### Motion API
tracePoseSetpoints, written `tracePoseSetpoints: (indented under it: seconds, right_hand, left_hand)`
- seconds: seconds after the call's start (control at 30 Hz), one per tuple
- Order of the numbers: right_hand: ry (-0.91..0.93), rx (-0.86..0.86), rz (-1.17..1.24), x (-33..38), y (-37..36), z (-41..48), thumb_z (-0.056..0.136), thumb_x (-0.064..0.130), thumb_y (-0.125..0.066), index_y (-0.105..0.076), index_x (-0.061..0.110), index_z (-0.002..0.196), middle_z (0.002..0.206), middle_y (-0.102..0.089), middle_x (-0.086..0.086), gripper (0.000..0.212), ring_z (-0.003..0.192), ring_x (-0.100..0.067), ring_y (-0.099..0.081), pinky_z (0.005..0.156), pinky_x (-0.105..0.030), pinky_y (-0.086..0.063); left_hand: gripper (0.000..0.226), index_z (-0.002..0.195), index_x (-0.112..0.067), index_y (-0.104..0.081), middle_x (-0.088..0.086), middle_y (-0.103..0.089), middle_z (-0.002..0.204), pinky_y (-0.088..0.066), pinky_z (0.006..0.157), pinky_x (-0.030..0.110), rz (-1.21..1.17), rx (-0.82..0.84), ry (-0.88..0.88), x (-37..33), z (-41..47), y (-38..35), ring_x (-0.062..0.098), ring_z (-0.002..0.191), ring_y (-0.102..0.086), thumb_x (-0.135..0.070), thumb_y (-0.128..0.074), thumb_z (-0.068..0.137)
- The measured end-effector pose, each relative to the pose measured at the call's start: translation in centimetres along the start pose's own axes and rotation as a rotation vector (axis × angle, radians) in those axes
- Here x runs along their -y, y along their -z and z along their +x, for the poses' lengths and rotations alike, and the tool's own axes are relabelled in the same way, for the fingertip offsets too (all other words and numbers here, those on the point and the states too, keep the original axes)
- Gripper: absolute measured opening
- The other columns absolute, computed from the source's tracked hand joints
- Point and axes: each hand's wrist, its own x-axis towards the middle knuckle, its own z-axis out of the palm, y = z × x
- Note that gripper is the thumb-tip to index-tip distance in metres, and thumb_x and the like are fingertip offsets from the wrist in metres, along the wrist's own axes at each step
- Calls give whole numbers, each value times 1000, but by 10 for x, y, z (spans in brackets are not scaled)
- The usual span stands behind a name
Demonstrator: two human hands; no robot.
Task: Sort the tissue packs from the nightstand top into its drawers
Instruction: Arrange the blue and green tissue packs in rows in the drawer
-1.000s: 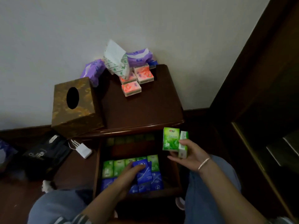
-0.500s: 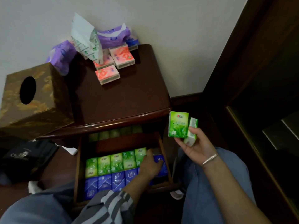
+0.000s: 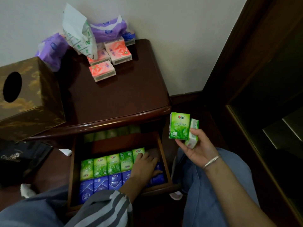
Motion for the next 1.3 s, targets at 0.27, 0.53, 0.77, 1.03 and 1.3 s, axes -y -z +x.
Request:
tracePoseSetpoints:
  seconds: [0.27, 0.53, 0.77, 1.03, 1.3]
  right_hand:
    - [-19, -10, -49, -4, -2, 0, 73, 12, -61, -61, 9, 109, 102, -73, -13, 37, 93, -27, -71, 66, -37, -59]
    - [-36, -33, -53, -6, -4, 1, 72, 12, -63, -62, 9, 105, 99, -73, -13, 34, 91, -28, -71, 66, -39, -59]
    - [-46, -36, -69, -8, -7, -1, 71, 12, -62, -62, 8, 104, 97, -74, -14, 33, 88, -28, -72, 66, -39, -60]
    - [-46, -43, -81, -8, -6, -4, 73, 11, -61, -61, 8, 107, 100, -73, -14, 34, 91, -28, -71, 67, -38, -59]
    - [-45, -50, -87, -8, -8, -3, 71, 11, -62, -61, 8, 106, 99, -73, -14, 35, 89, -27, -72, 68, -39, -60]
  left_hand:
    - [58, 134, -8, -45, 15, -53, 128, -25, 103, 43, 74, 13, -78, -7, 1, -8, 32, 119, -42, -49, -23, 100]
    - [50, 138, -15, -41, 9, -49, 134, -21, 105, 45, -92, 103, -61, 8, 0, -4, 28, 125, -41, -41, -42, 95]
    - [40, 128, -9, -47, 13, -55, 128, -31, 98, 36, -184, 116, -86, 7, 9, -5, 30, 118, -50, -30, -53, 95]
    - [40, 128, -10, -43, 15, -54, 130, -15, 110, 45, -63, 153, -154, 19, 18, -1, 30, 125, -46, -34, -47, 96]
    - [41, 136, -7, -38, 18, -54, 130, -6, 118, 44, 20, 46, -103, 11, 8, -19, 32, 125, -45, -26, -34, 99]
